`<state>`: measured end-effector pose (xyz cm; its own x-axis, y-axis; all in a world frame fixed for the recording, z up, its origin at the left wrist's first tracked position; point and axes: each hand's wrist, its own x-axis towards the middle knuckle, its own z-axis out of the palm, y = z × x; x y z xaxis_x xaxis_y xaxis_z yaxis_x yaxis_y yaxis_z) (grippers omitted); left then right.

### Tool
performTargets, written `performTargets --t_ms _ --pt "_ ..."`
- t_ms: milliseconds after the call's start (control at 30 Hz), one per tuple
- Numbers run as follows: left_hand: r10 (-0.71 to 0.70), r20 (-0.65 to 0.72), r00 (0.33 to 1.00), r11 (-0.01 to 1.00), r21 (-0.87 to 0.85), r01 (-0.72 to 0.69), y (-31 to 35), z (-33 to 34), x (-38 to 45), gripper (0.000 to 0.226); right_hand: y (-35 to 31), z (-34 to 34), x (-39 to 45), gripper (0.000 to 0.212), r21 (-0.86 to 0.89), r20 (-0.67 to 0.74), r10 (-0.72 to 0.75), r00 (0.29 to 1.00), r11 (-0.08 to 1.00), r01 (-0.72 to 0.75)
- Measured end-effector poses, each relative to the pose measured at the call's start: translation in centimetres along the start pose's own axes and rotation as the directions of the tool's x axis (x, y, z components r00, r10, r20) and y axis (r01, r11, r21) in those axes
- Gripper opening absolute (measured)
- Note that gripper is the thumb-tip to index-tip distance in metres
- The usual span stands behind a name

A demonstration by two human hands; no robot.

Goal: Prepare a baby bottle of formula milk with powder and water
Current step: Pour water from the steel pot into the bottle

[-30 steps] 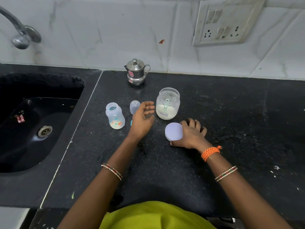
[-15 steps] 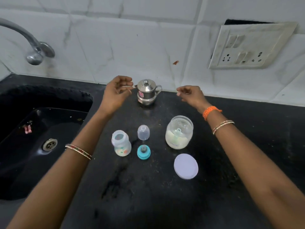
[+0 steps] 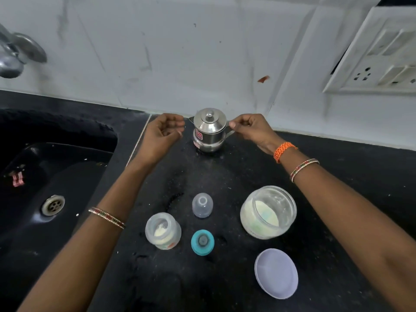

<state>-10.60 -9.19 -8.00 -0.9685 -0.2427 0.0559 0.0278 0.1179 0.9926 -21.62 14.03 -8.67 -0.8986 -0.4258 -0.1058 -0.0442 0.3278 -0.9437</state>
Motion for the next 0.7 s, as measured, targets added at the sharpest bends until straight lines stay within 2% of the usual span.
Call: performTargets --t_ms 67,267,367,467,567,700 --pt "-0.004 -0.001 1.000 1.000 -0.001 0.004 0.1 -0.1 -0.3 0.031 -0.2 0.5 -0.2 0.009 0.044 0.030 0.014 0.999 0.999 -0.016" --pt "0.004 0.048 0.999 1.000 -0.004 -0.003 1.5 -1.3 -3.1 0.029 -3.1 -0.4 -3.5 0.012 0.095 -0.014 0.011 1.000 0.995 -0.009" --pt "0.022 0.032 0.999 1.000 -0.017 -0.021 2.6 -1.5 -4.7 0.028 -5.2 -1.2 -5.7 0.013 0.093 -0.032 -0.012 0.999 0.996 0.015" --pt "0.072 0.014 0.997 0.996 -0.045 -0.071 3.8 -2.0 -7.7 0.027 -7.8 -0.4 -9.3 0.015 0.074 -0.121 -0.114 0.986 0.990 0.124" --pt "0.121 -0.013 0.993 0.992 -0.030 -0.121 4.2 -2.8 -10.7 0.027 -10.0 0.8 -12.2 0.019 0.036 -0.256 -0.209 0.944 0.974 0.226" --pt "0.174 -0.136 0.975 0.985 0.010 -0.174 2.5 -4.0 -14.5 0.036 -11.1 2.5 -15.8 0.021 0.061 -0.345 -0.258 0.902 0.953 0.296"
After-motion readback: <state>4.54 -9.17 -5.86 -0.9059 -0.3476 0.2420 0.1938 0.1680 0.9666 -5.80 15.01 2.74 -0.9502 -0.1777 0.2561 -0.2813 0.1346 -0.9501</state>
